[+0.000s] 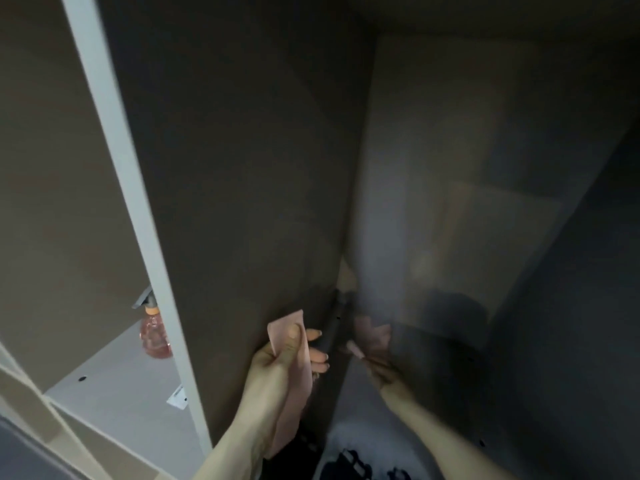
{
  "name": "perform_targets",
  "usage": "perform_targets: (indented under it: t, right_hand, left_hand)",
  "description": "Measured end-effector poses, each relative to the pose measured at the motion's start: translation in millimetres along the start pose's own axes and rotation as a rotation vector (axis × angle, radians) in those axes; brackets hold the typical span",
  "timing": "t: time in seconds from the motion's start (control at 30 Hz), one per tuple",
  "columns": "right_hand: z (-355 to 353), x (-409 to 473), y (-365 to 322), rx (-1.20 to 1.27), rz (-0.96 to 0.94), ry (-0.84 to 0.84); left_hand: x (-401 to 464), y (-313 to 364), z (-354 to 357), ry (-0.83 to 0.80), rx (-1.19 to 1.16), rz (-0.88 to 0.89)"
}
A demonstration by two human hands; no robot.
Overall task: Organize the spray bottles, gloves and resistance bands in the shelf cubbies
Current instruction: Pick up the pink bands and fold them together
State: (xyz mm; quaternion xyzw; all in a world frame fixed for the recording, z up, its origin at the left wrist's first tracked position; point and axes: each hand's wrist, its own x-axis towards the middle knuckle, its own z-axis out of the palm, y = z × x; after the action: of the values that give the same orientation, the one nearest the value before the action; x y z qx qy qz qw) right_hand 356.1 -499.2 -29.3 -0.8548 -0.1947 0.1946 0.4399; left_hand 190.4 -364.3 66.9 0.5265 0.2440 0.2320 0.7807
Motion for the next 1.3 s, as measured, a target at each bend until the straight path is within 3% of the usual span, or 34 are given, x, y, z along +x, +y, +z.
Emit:
perform_targets:
  t: [0.07,0.13,0.37,0.43,0.57,0.73,0.93,1.07,1.13,1.2,1.3]
  right_hand:
    - [-22,-9,-17,0.212,0.078,0.058]
    - [-44,-22,-21,0.385,0.039,0.081]
    - [-95,-66,-60,0.908,-0.167,-0.14]
    - [-94,-81,-74,0.923,-0.217,-0.237]
    - [-89,-111,-95,0.956,-0.251,-0.275]
    - [-91,-142,-107,0.957,-0.309,-0.194]
    - [-93,-161,-118,0.974,-0.368,-0.129]
    - [-93,-176,-123,0.96,-0.354,-0.084]
    - [-91,-182,-123,0.962,-0.311,-0.046]
    - [-89,-183,-125,0.903,-0.152,-0.024]
    - [-89,-187,-130,0.647,0.167,-0.179]
  left_hand:
    - [-2,3,3,0.01,0.005,-0.009]
    - [-1,5,6,0.009,0.036,-0.007]
    - [-5,23,25,-0.053,0.088,-0.077]
    - [-12,31,35,-0.137,0.11,-0.098]
    - [-18,35,48,-0.234,0.173,-0.134]
    - [-36,46,54,-0.302,0.109,-0.068]
    - [-59,66,52,-0.35,0.128,-0.139]
    - [-66,72,50,-0.366,0.116,-0.002]
    - [-66,72,51,-0.356,0.067,0.033]
    - [-68,72,53,-0.355,0.091,0.067]
    - [-72,69,53,-0.372,0.161,0.106]
